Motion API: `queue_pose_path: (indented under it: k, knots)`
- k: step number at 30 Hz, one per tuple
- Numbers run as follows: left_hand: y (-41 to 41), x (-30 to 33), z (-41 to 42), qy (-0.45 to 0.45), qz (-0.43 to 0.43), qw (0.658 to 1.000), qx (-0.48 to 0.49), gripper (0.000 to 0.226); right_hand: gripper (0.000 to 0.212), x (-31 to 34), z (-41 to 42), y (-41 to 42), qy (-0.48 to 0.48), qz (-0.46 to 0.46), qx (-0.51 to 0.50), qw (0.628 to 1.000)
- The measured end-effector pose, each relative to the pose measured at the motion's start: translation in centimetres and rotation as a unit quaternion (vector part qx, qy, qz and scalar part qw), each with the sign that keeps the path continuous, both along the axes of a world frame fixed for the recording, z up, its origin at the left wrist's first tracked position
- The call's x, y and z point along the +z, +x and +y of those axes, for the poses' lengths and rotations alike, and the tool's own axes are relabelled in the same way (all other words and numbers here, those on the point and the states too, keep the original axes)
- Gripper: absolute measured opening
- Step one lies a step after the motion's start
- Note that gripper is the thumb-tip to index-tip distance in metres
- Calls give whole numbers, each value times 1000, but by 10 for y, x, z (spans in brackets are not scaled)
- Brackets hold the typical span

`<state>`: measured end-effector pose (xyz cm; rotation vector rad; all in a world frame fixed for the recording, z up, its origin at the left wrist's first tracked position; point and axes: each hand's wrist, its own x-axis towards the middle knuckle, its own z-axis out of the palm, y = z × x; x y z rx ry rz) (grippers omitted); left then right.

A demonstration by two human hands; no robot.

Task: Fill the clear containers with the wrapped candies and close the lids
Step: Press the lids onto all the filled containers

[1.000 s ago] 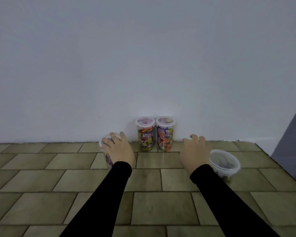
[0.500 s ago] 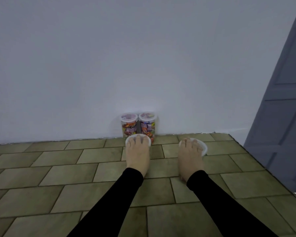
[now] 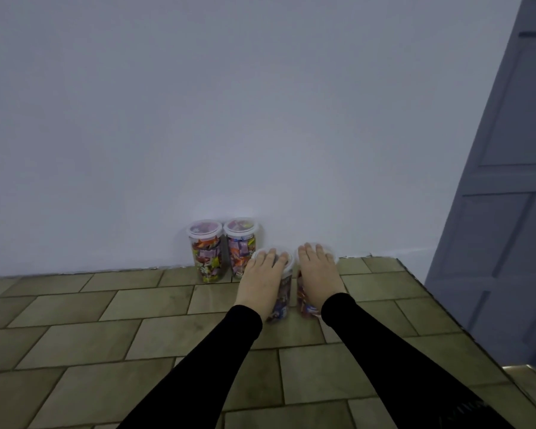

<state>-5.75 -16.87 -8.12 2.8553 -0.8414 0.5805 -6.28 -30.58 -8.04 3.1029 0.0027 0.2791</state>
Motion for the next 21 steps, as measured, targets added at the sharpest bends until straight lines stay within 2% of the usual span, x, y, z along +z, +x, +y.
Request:
queue_pose_path:
  k: [1, 4, 6, 17, 21]
  knots:
    - [5, 0, -5, -10, -2, 1000, 3, 68, 60, 0, -5, 4, -1, 0, 3, 1000]
    - [25, -2, -13, 12, 24, 999, 20, 53, 68, 0, -17, 16, -16, -1, 18, 1000]
    - [40, -1, -20, 15, 18, 999, 33, 53, 70, 0, -23, 27, -31, -9, 26, 999]
    - [114, -2, -49, 30, 0, 997, 74, 55, 59, 4, -50, 109, 19, -38, 61, 997]
    - [135, -2, -53, 29, 0, 996, 81, 53, 54, 4, -54, 133, 3, -47, 66, 997]
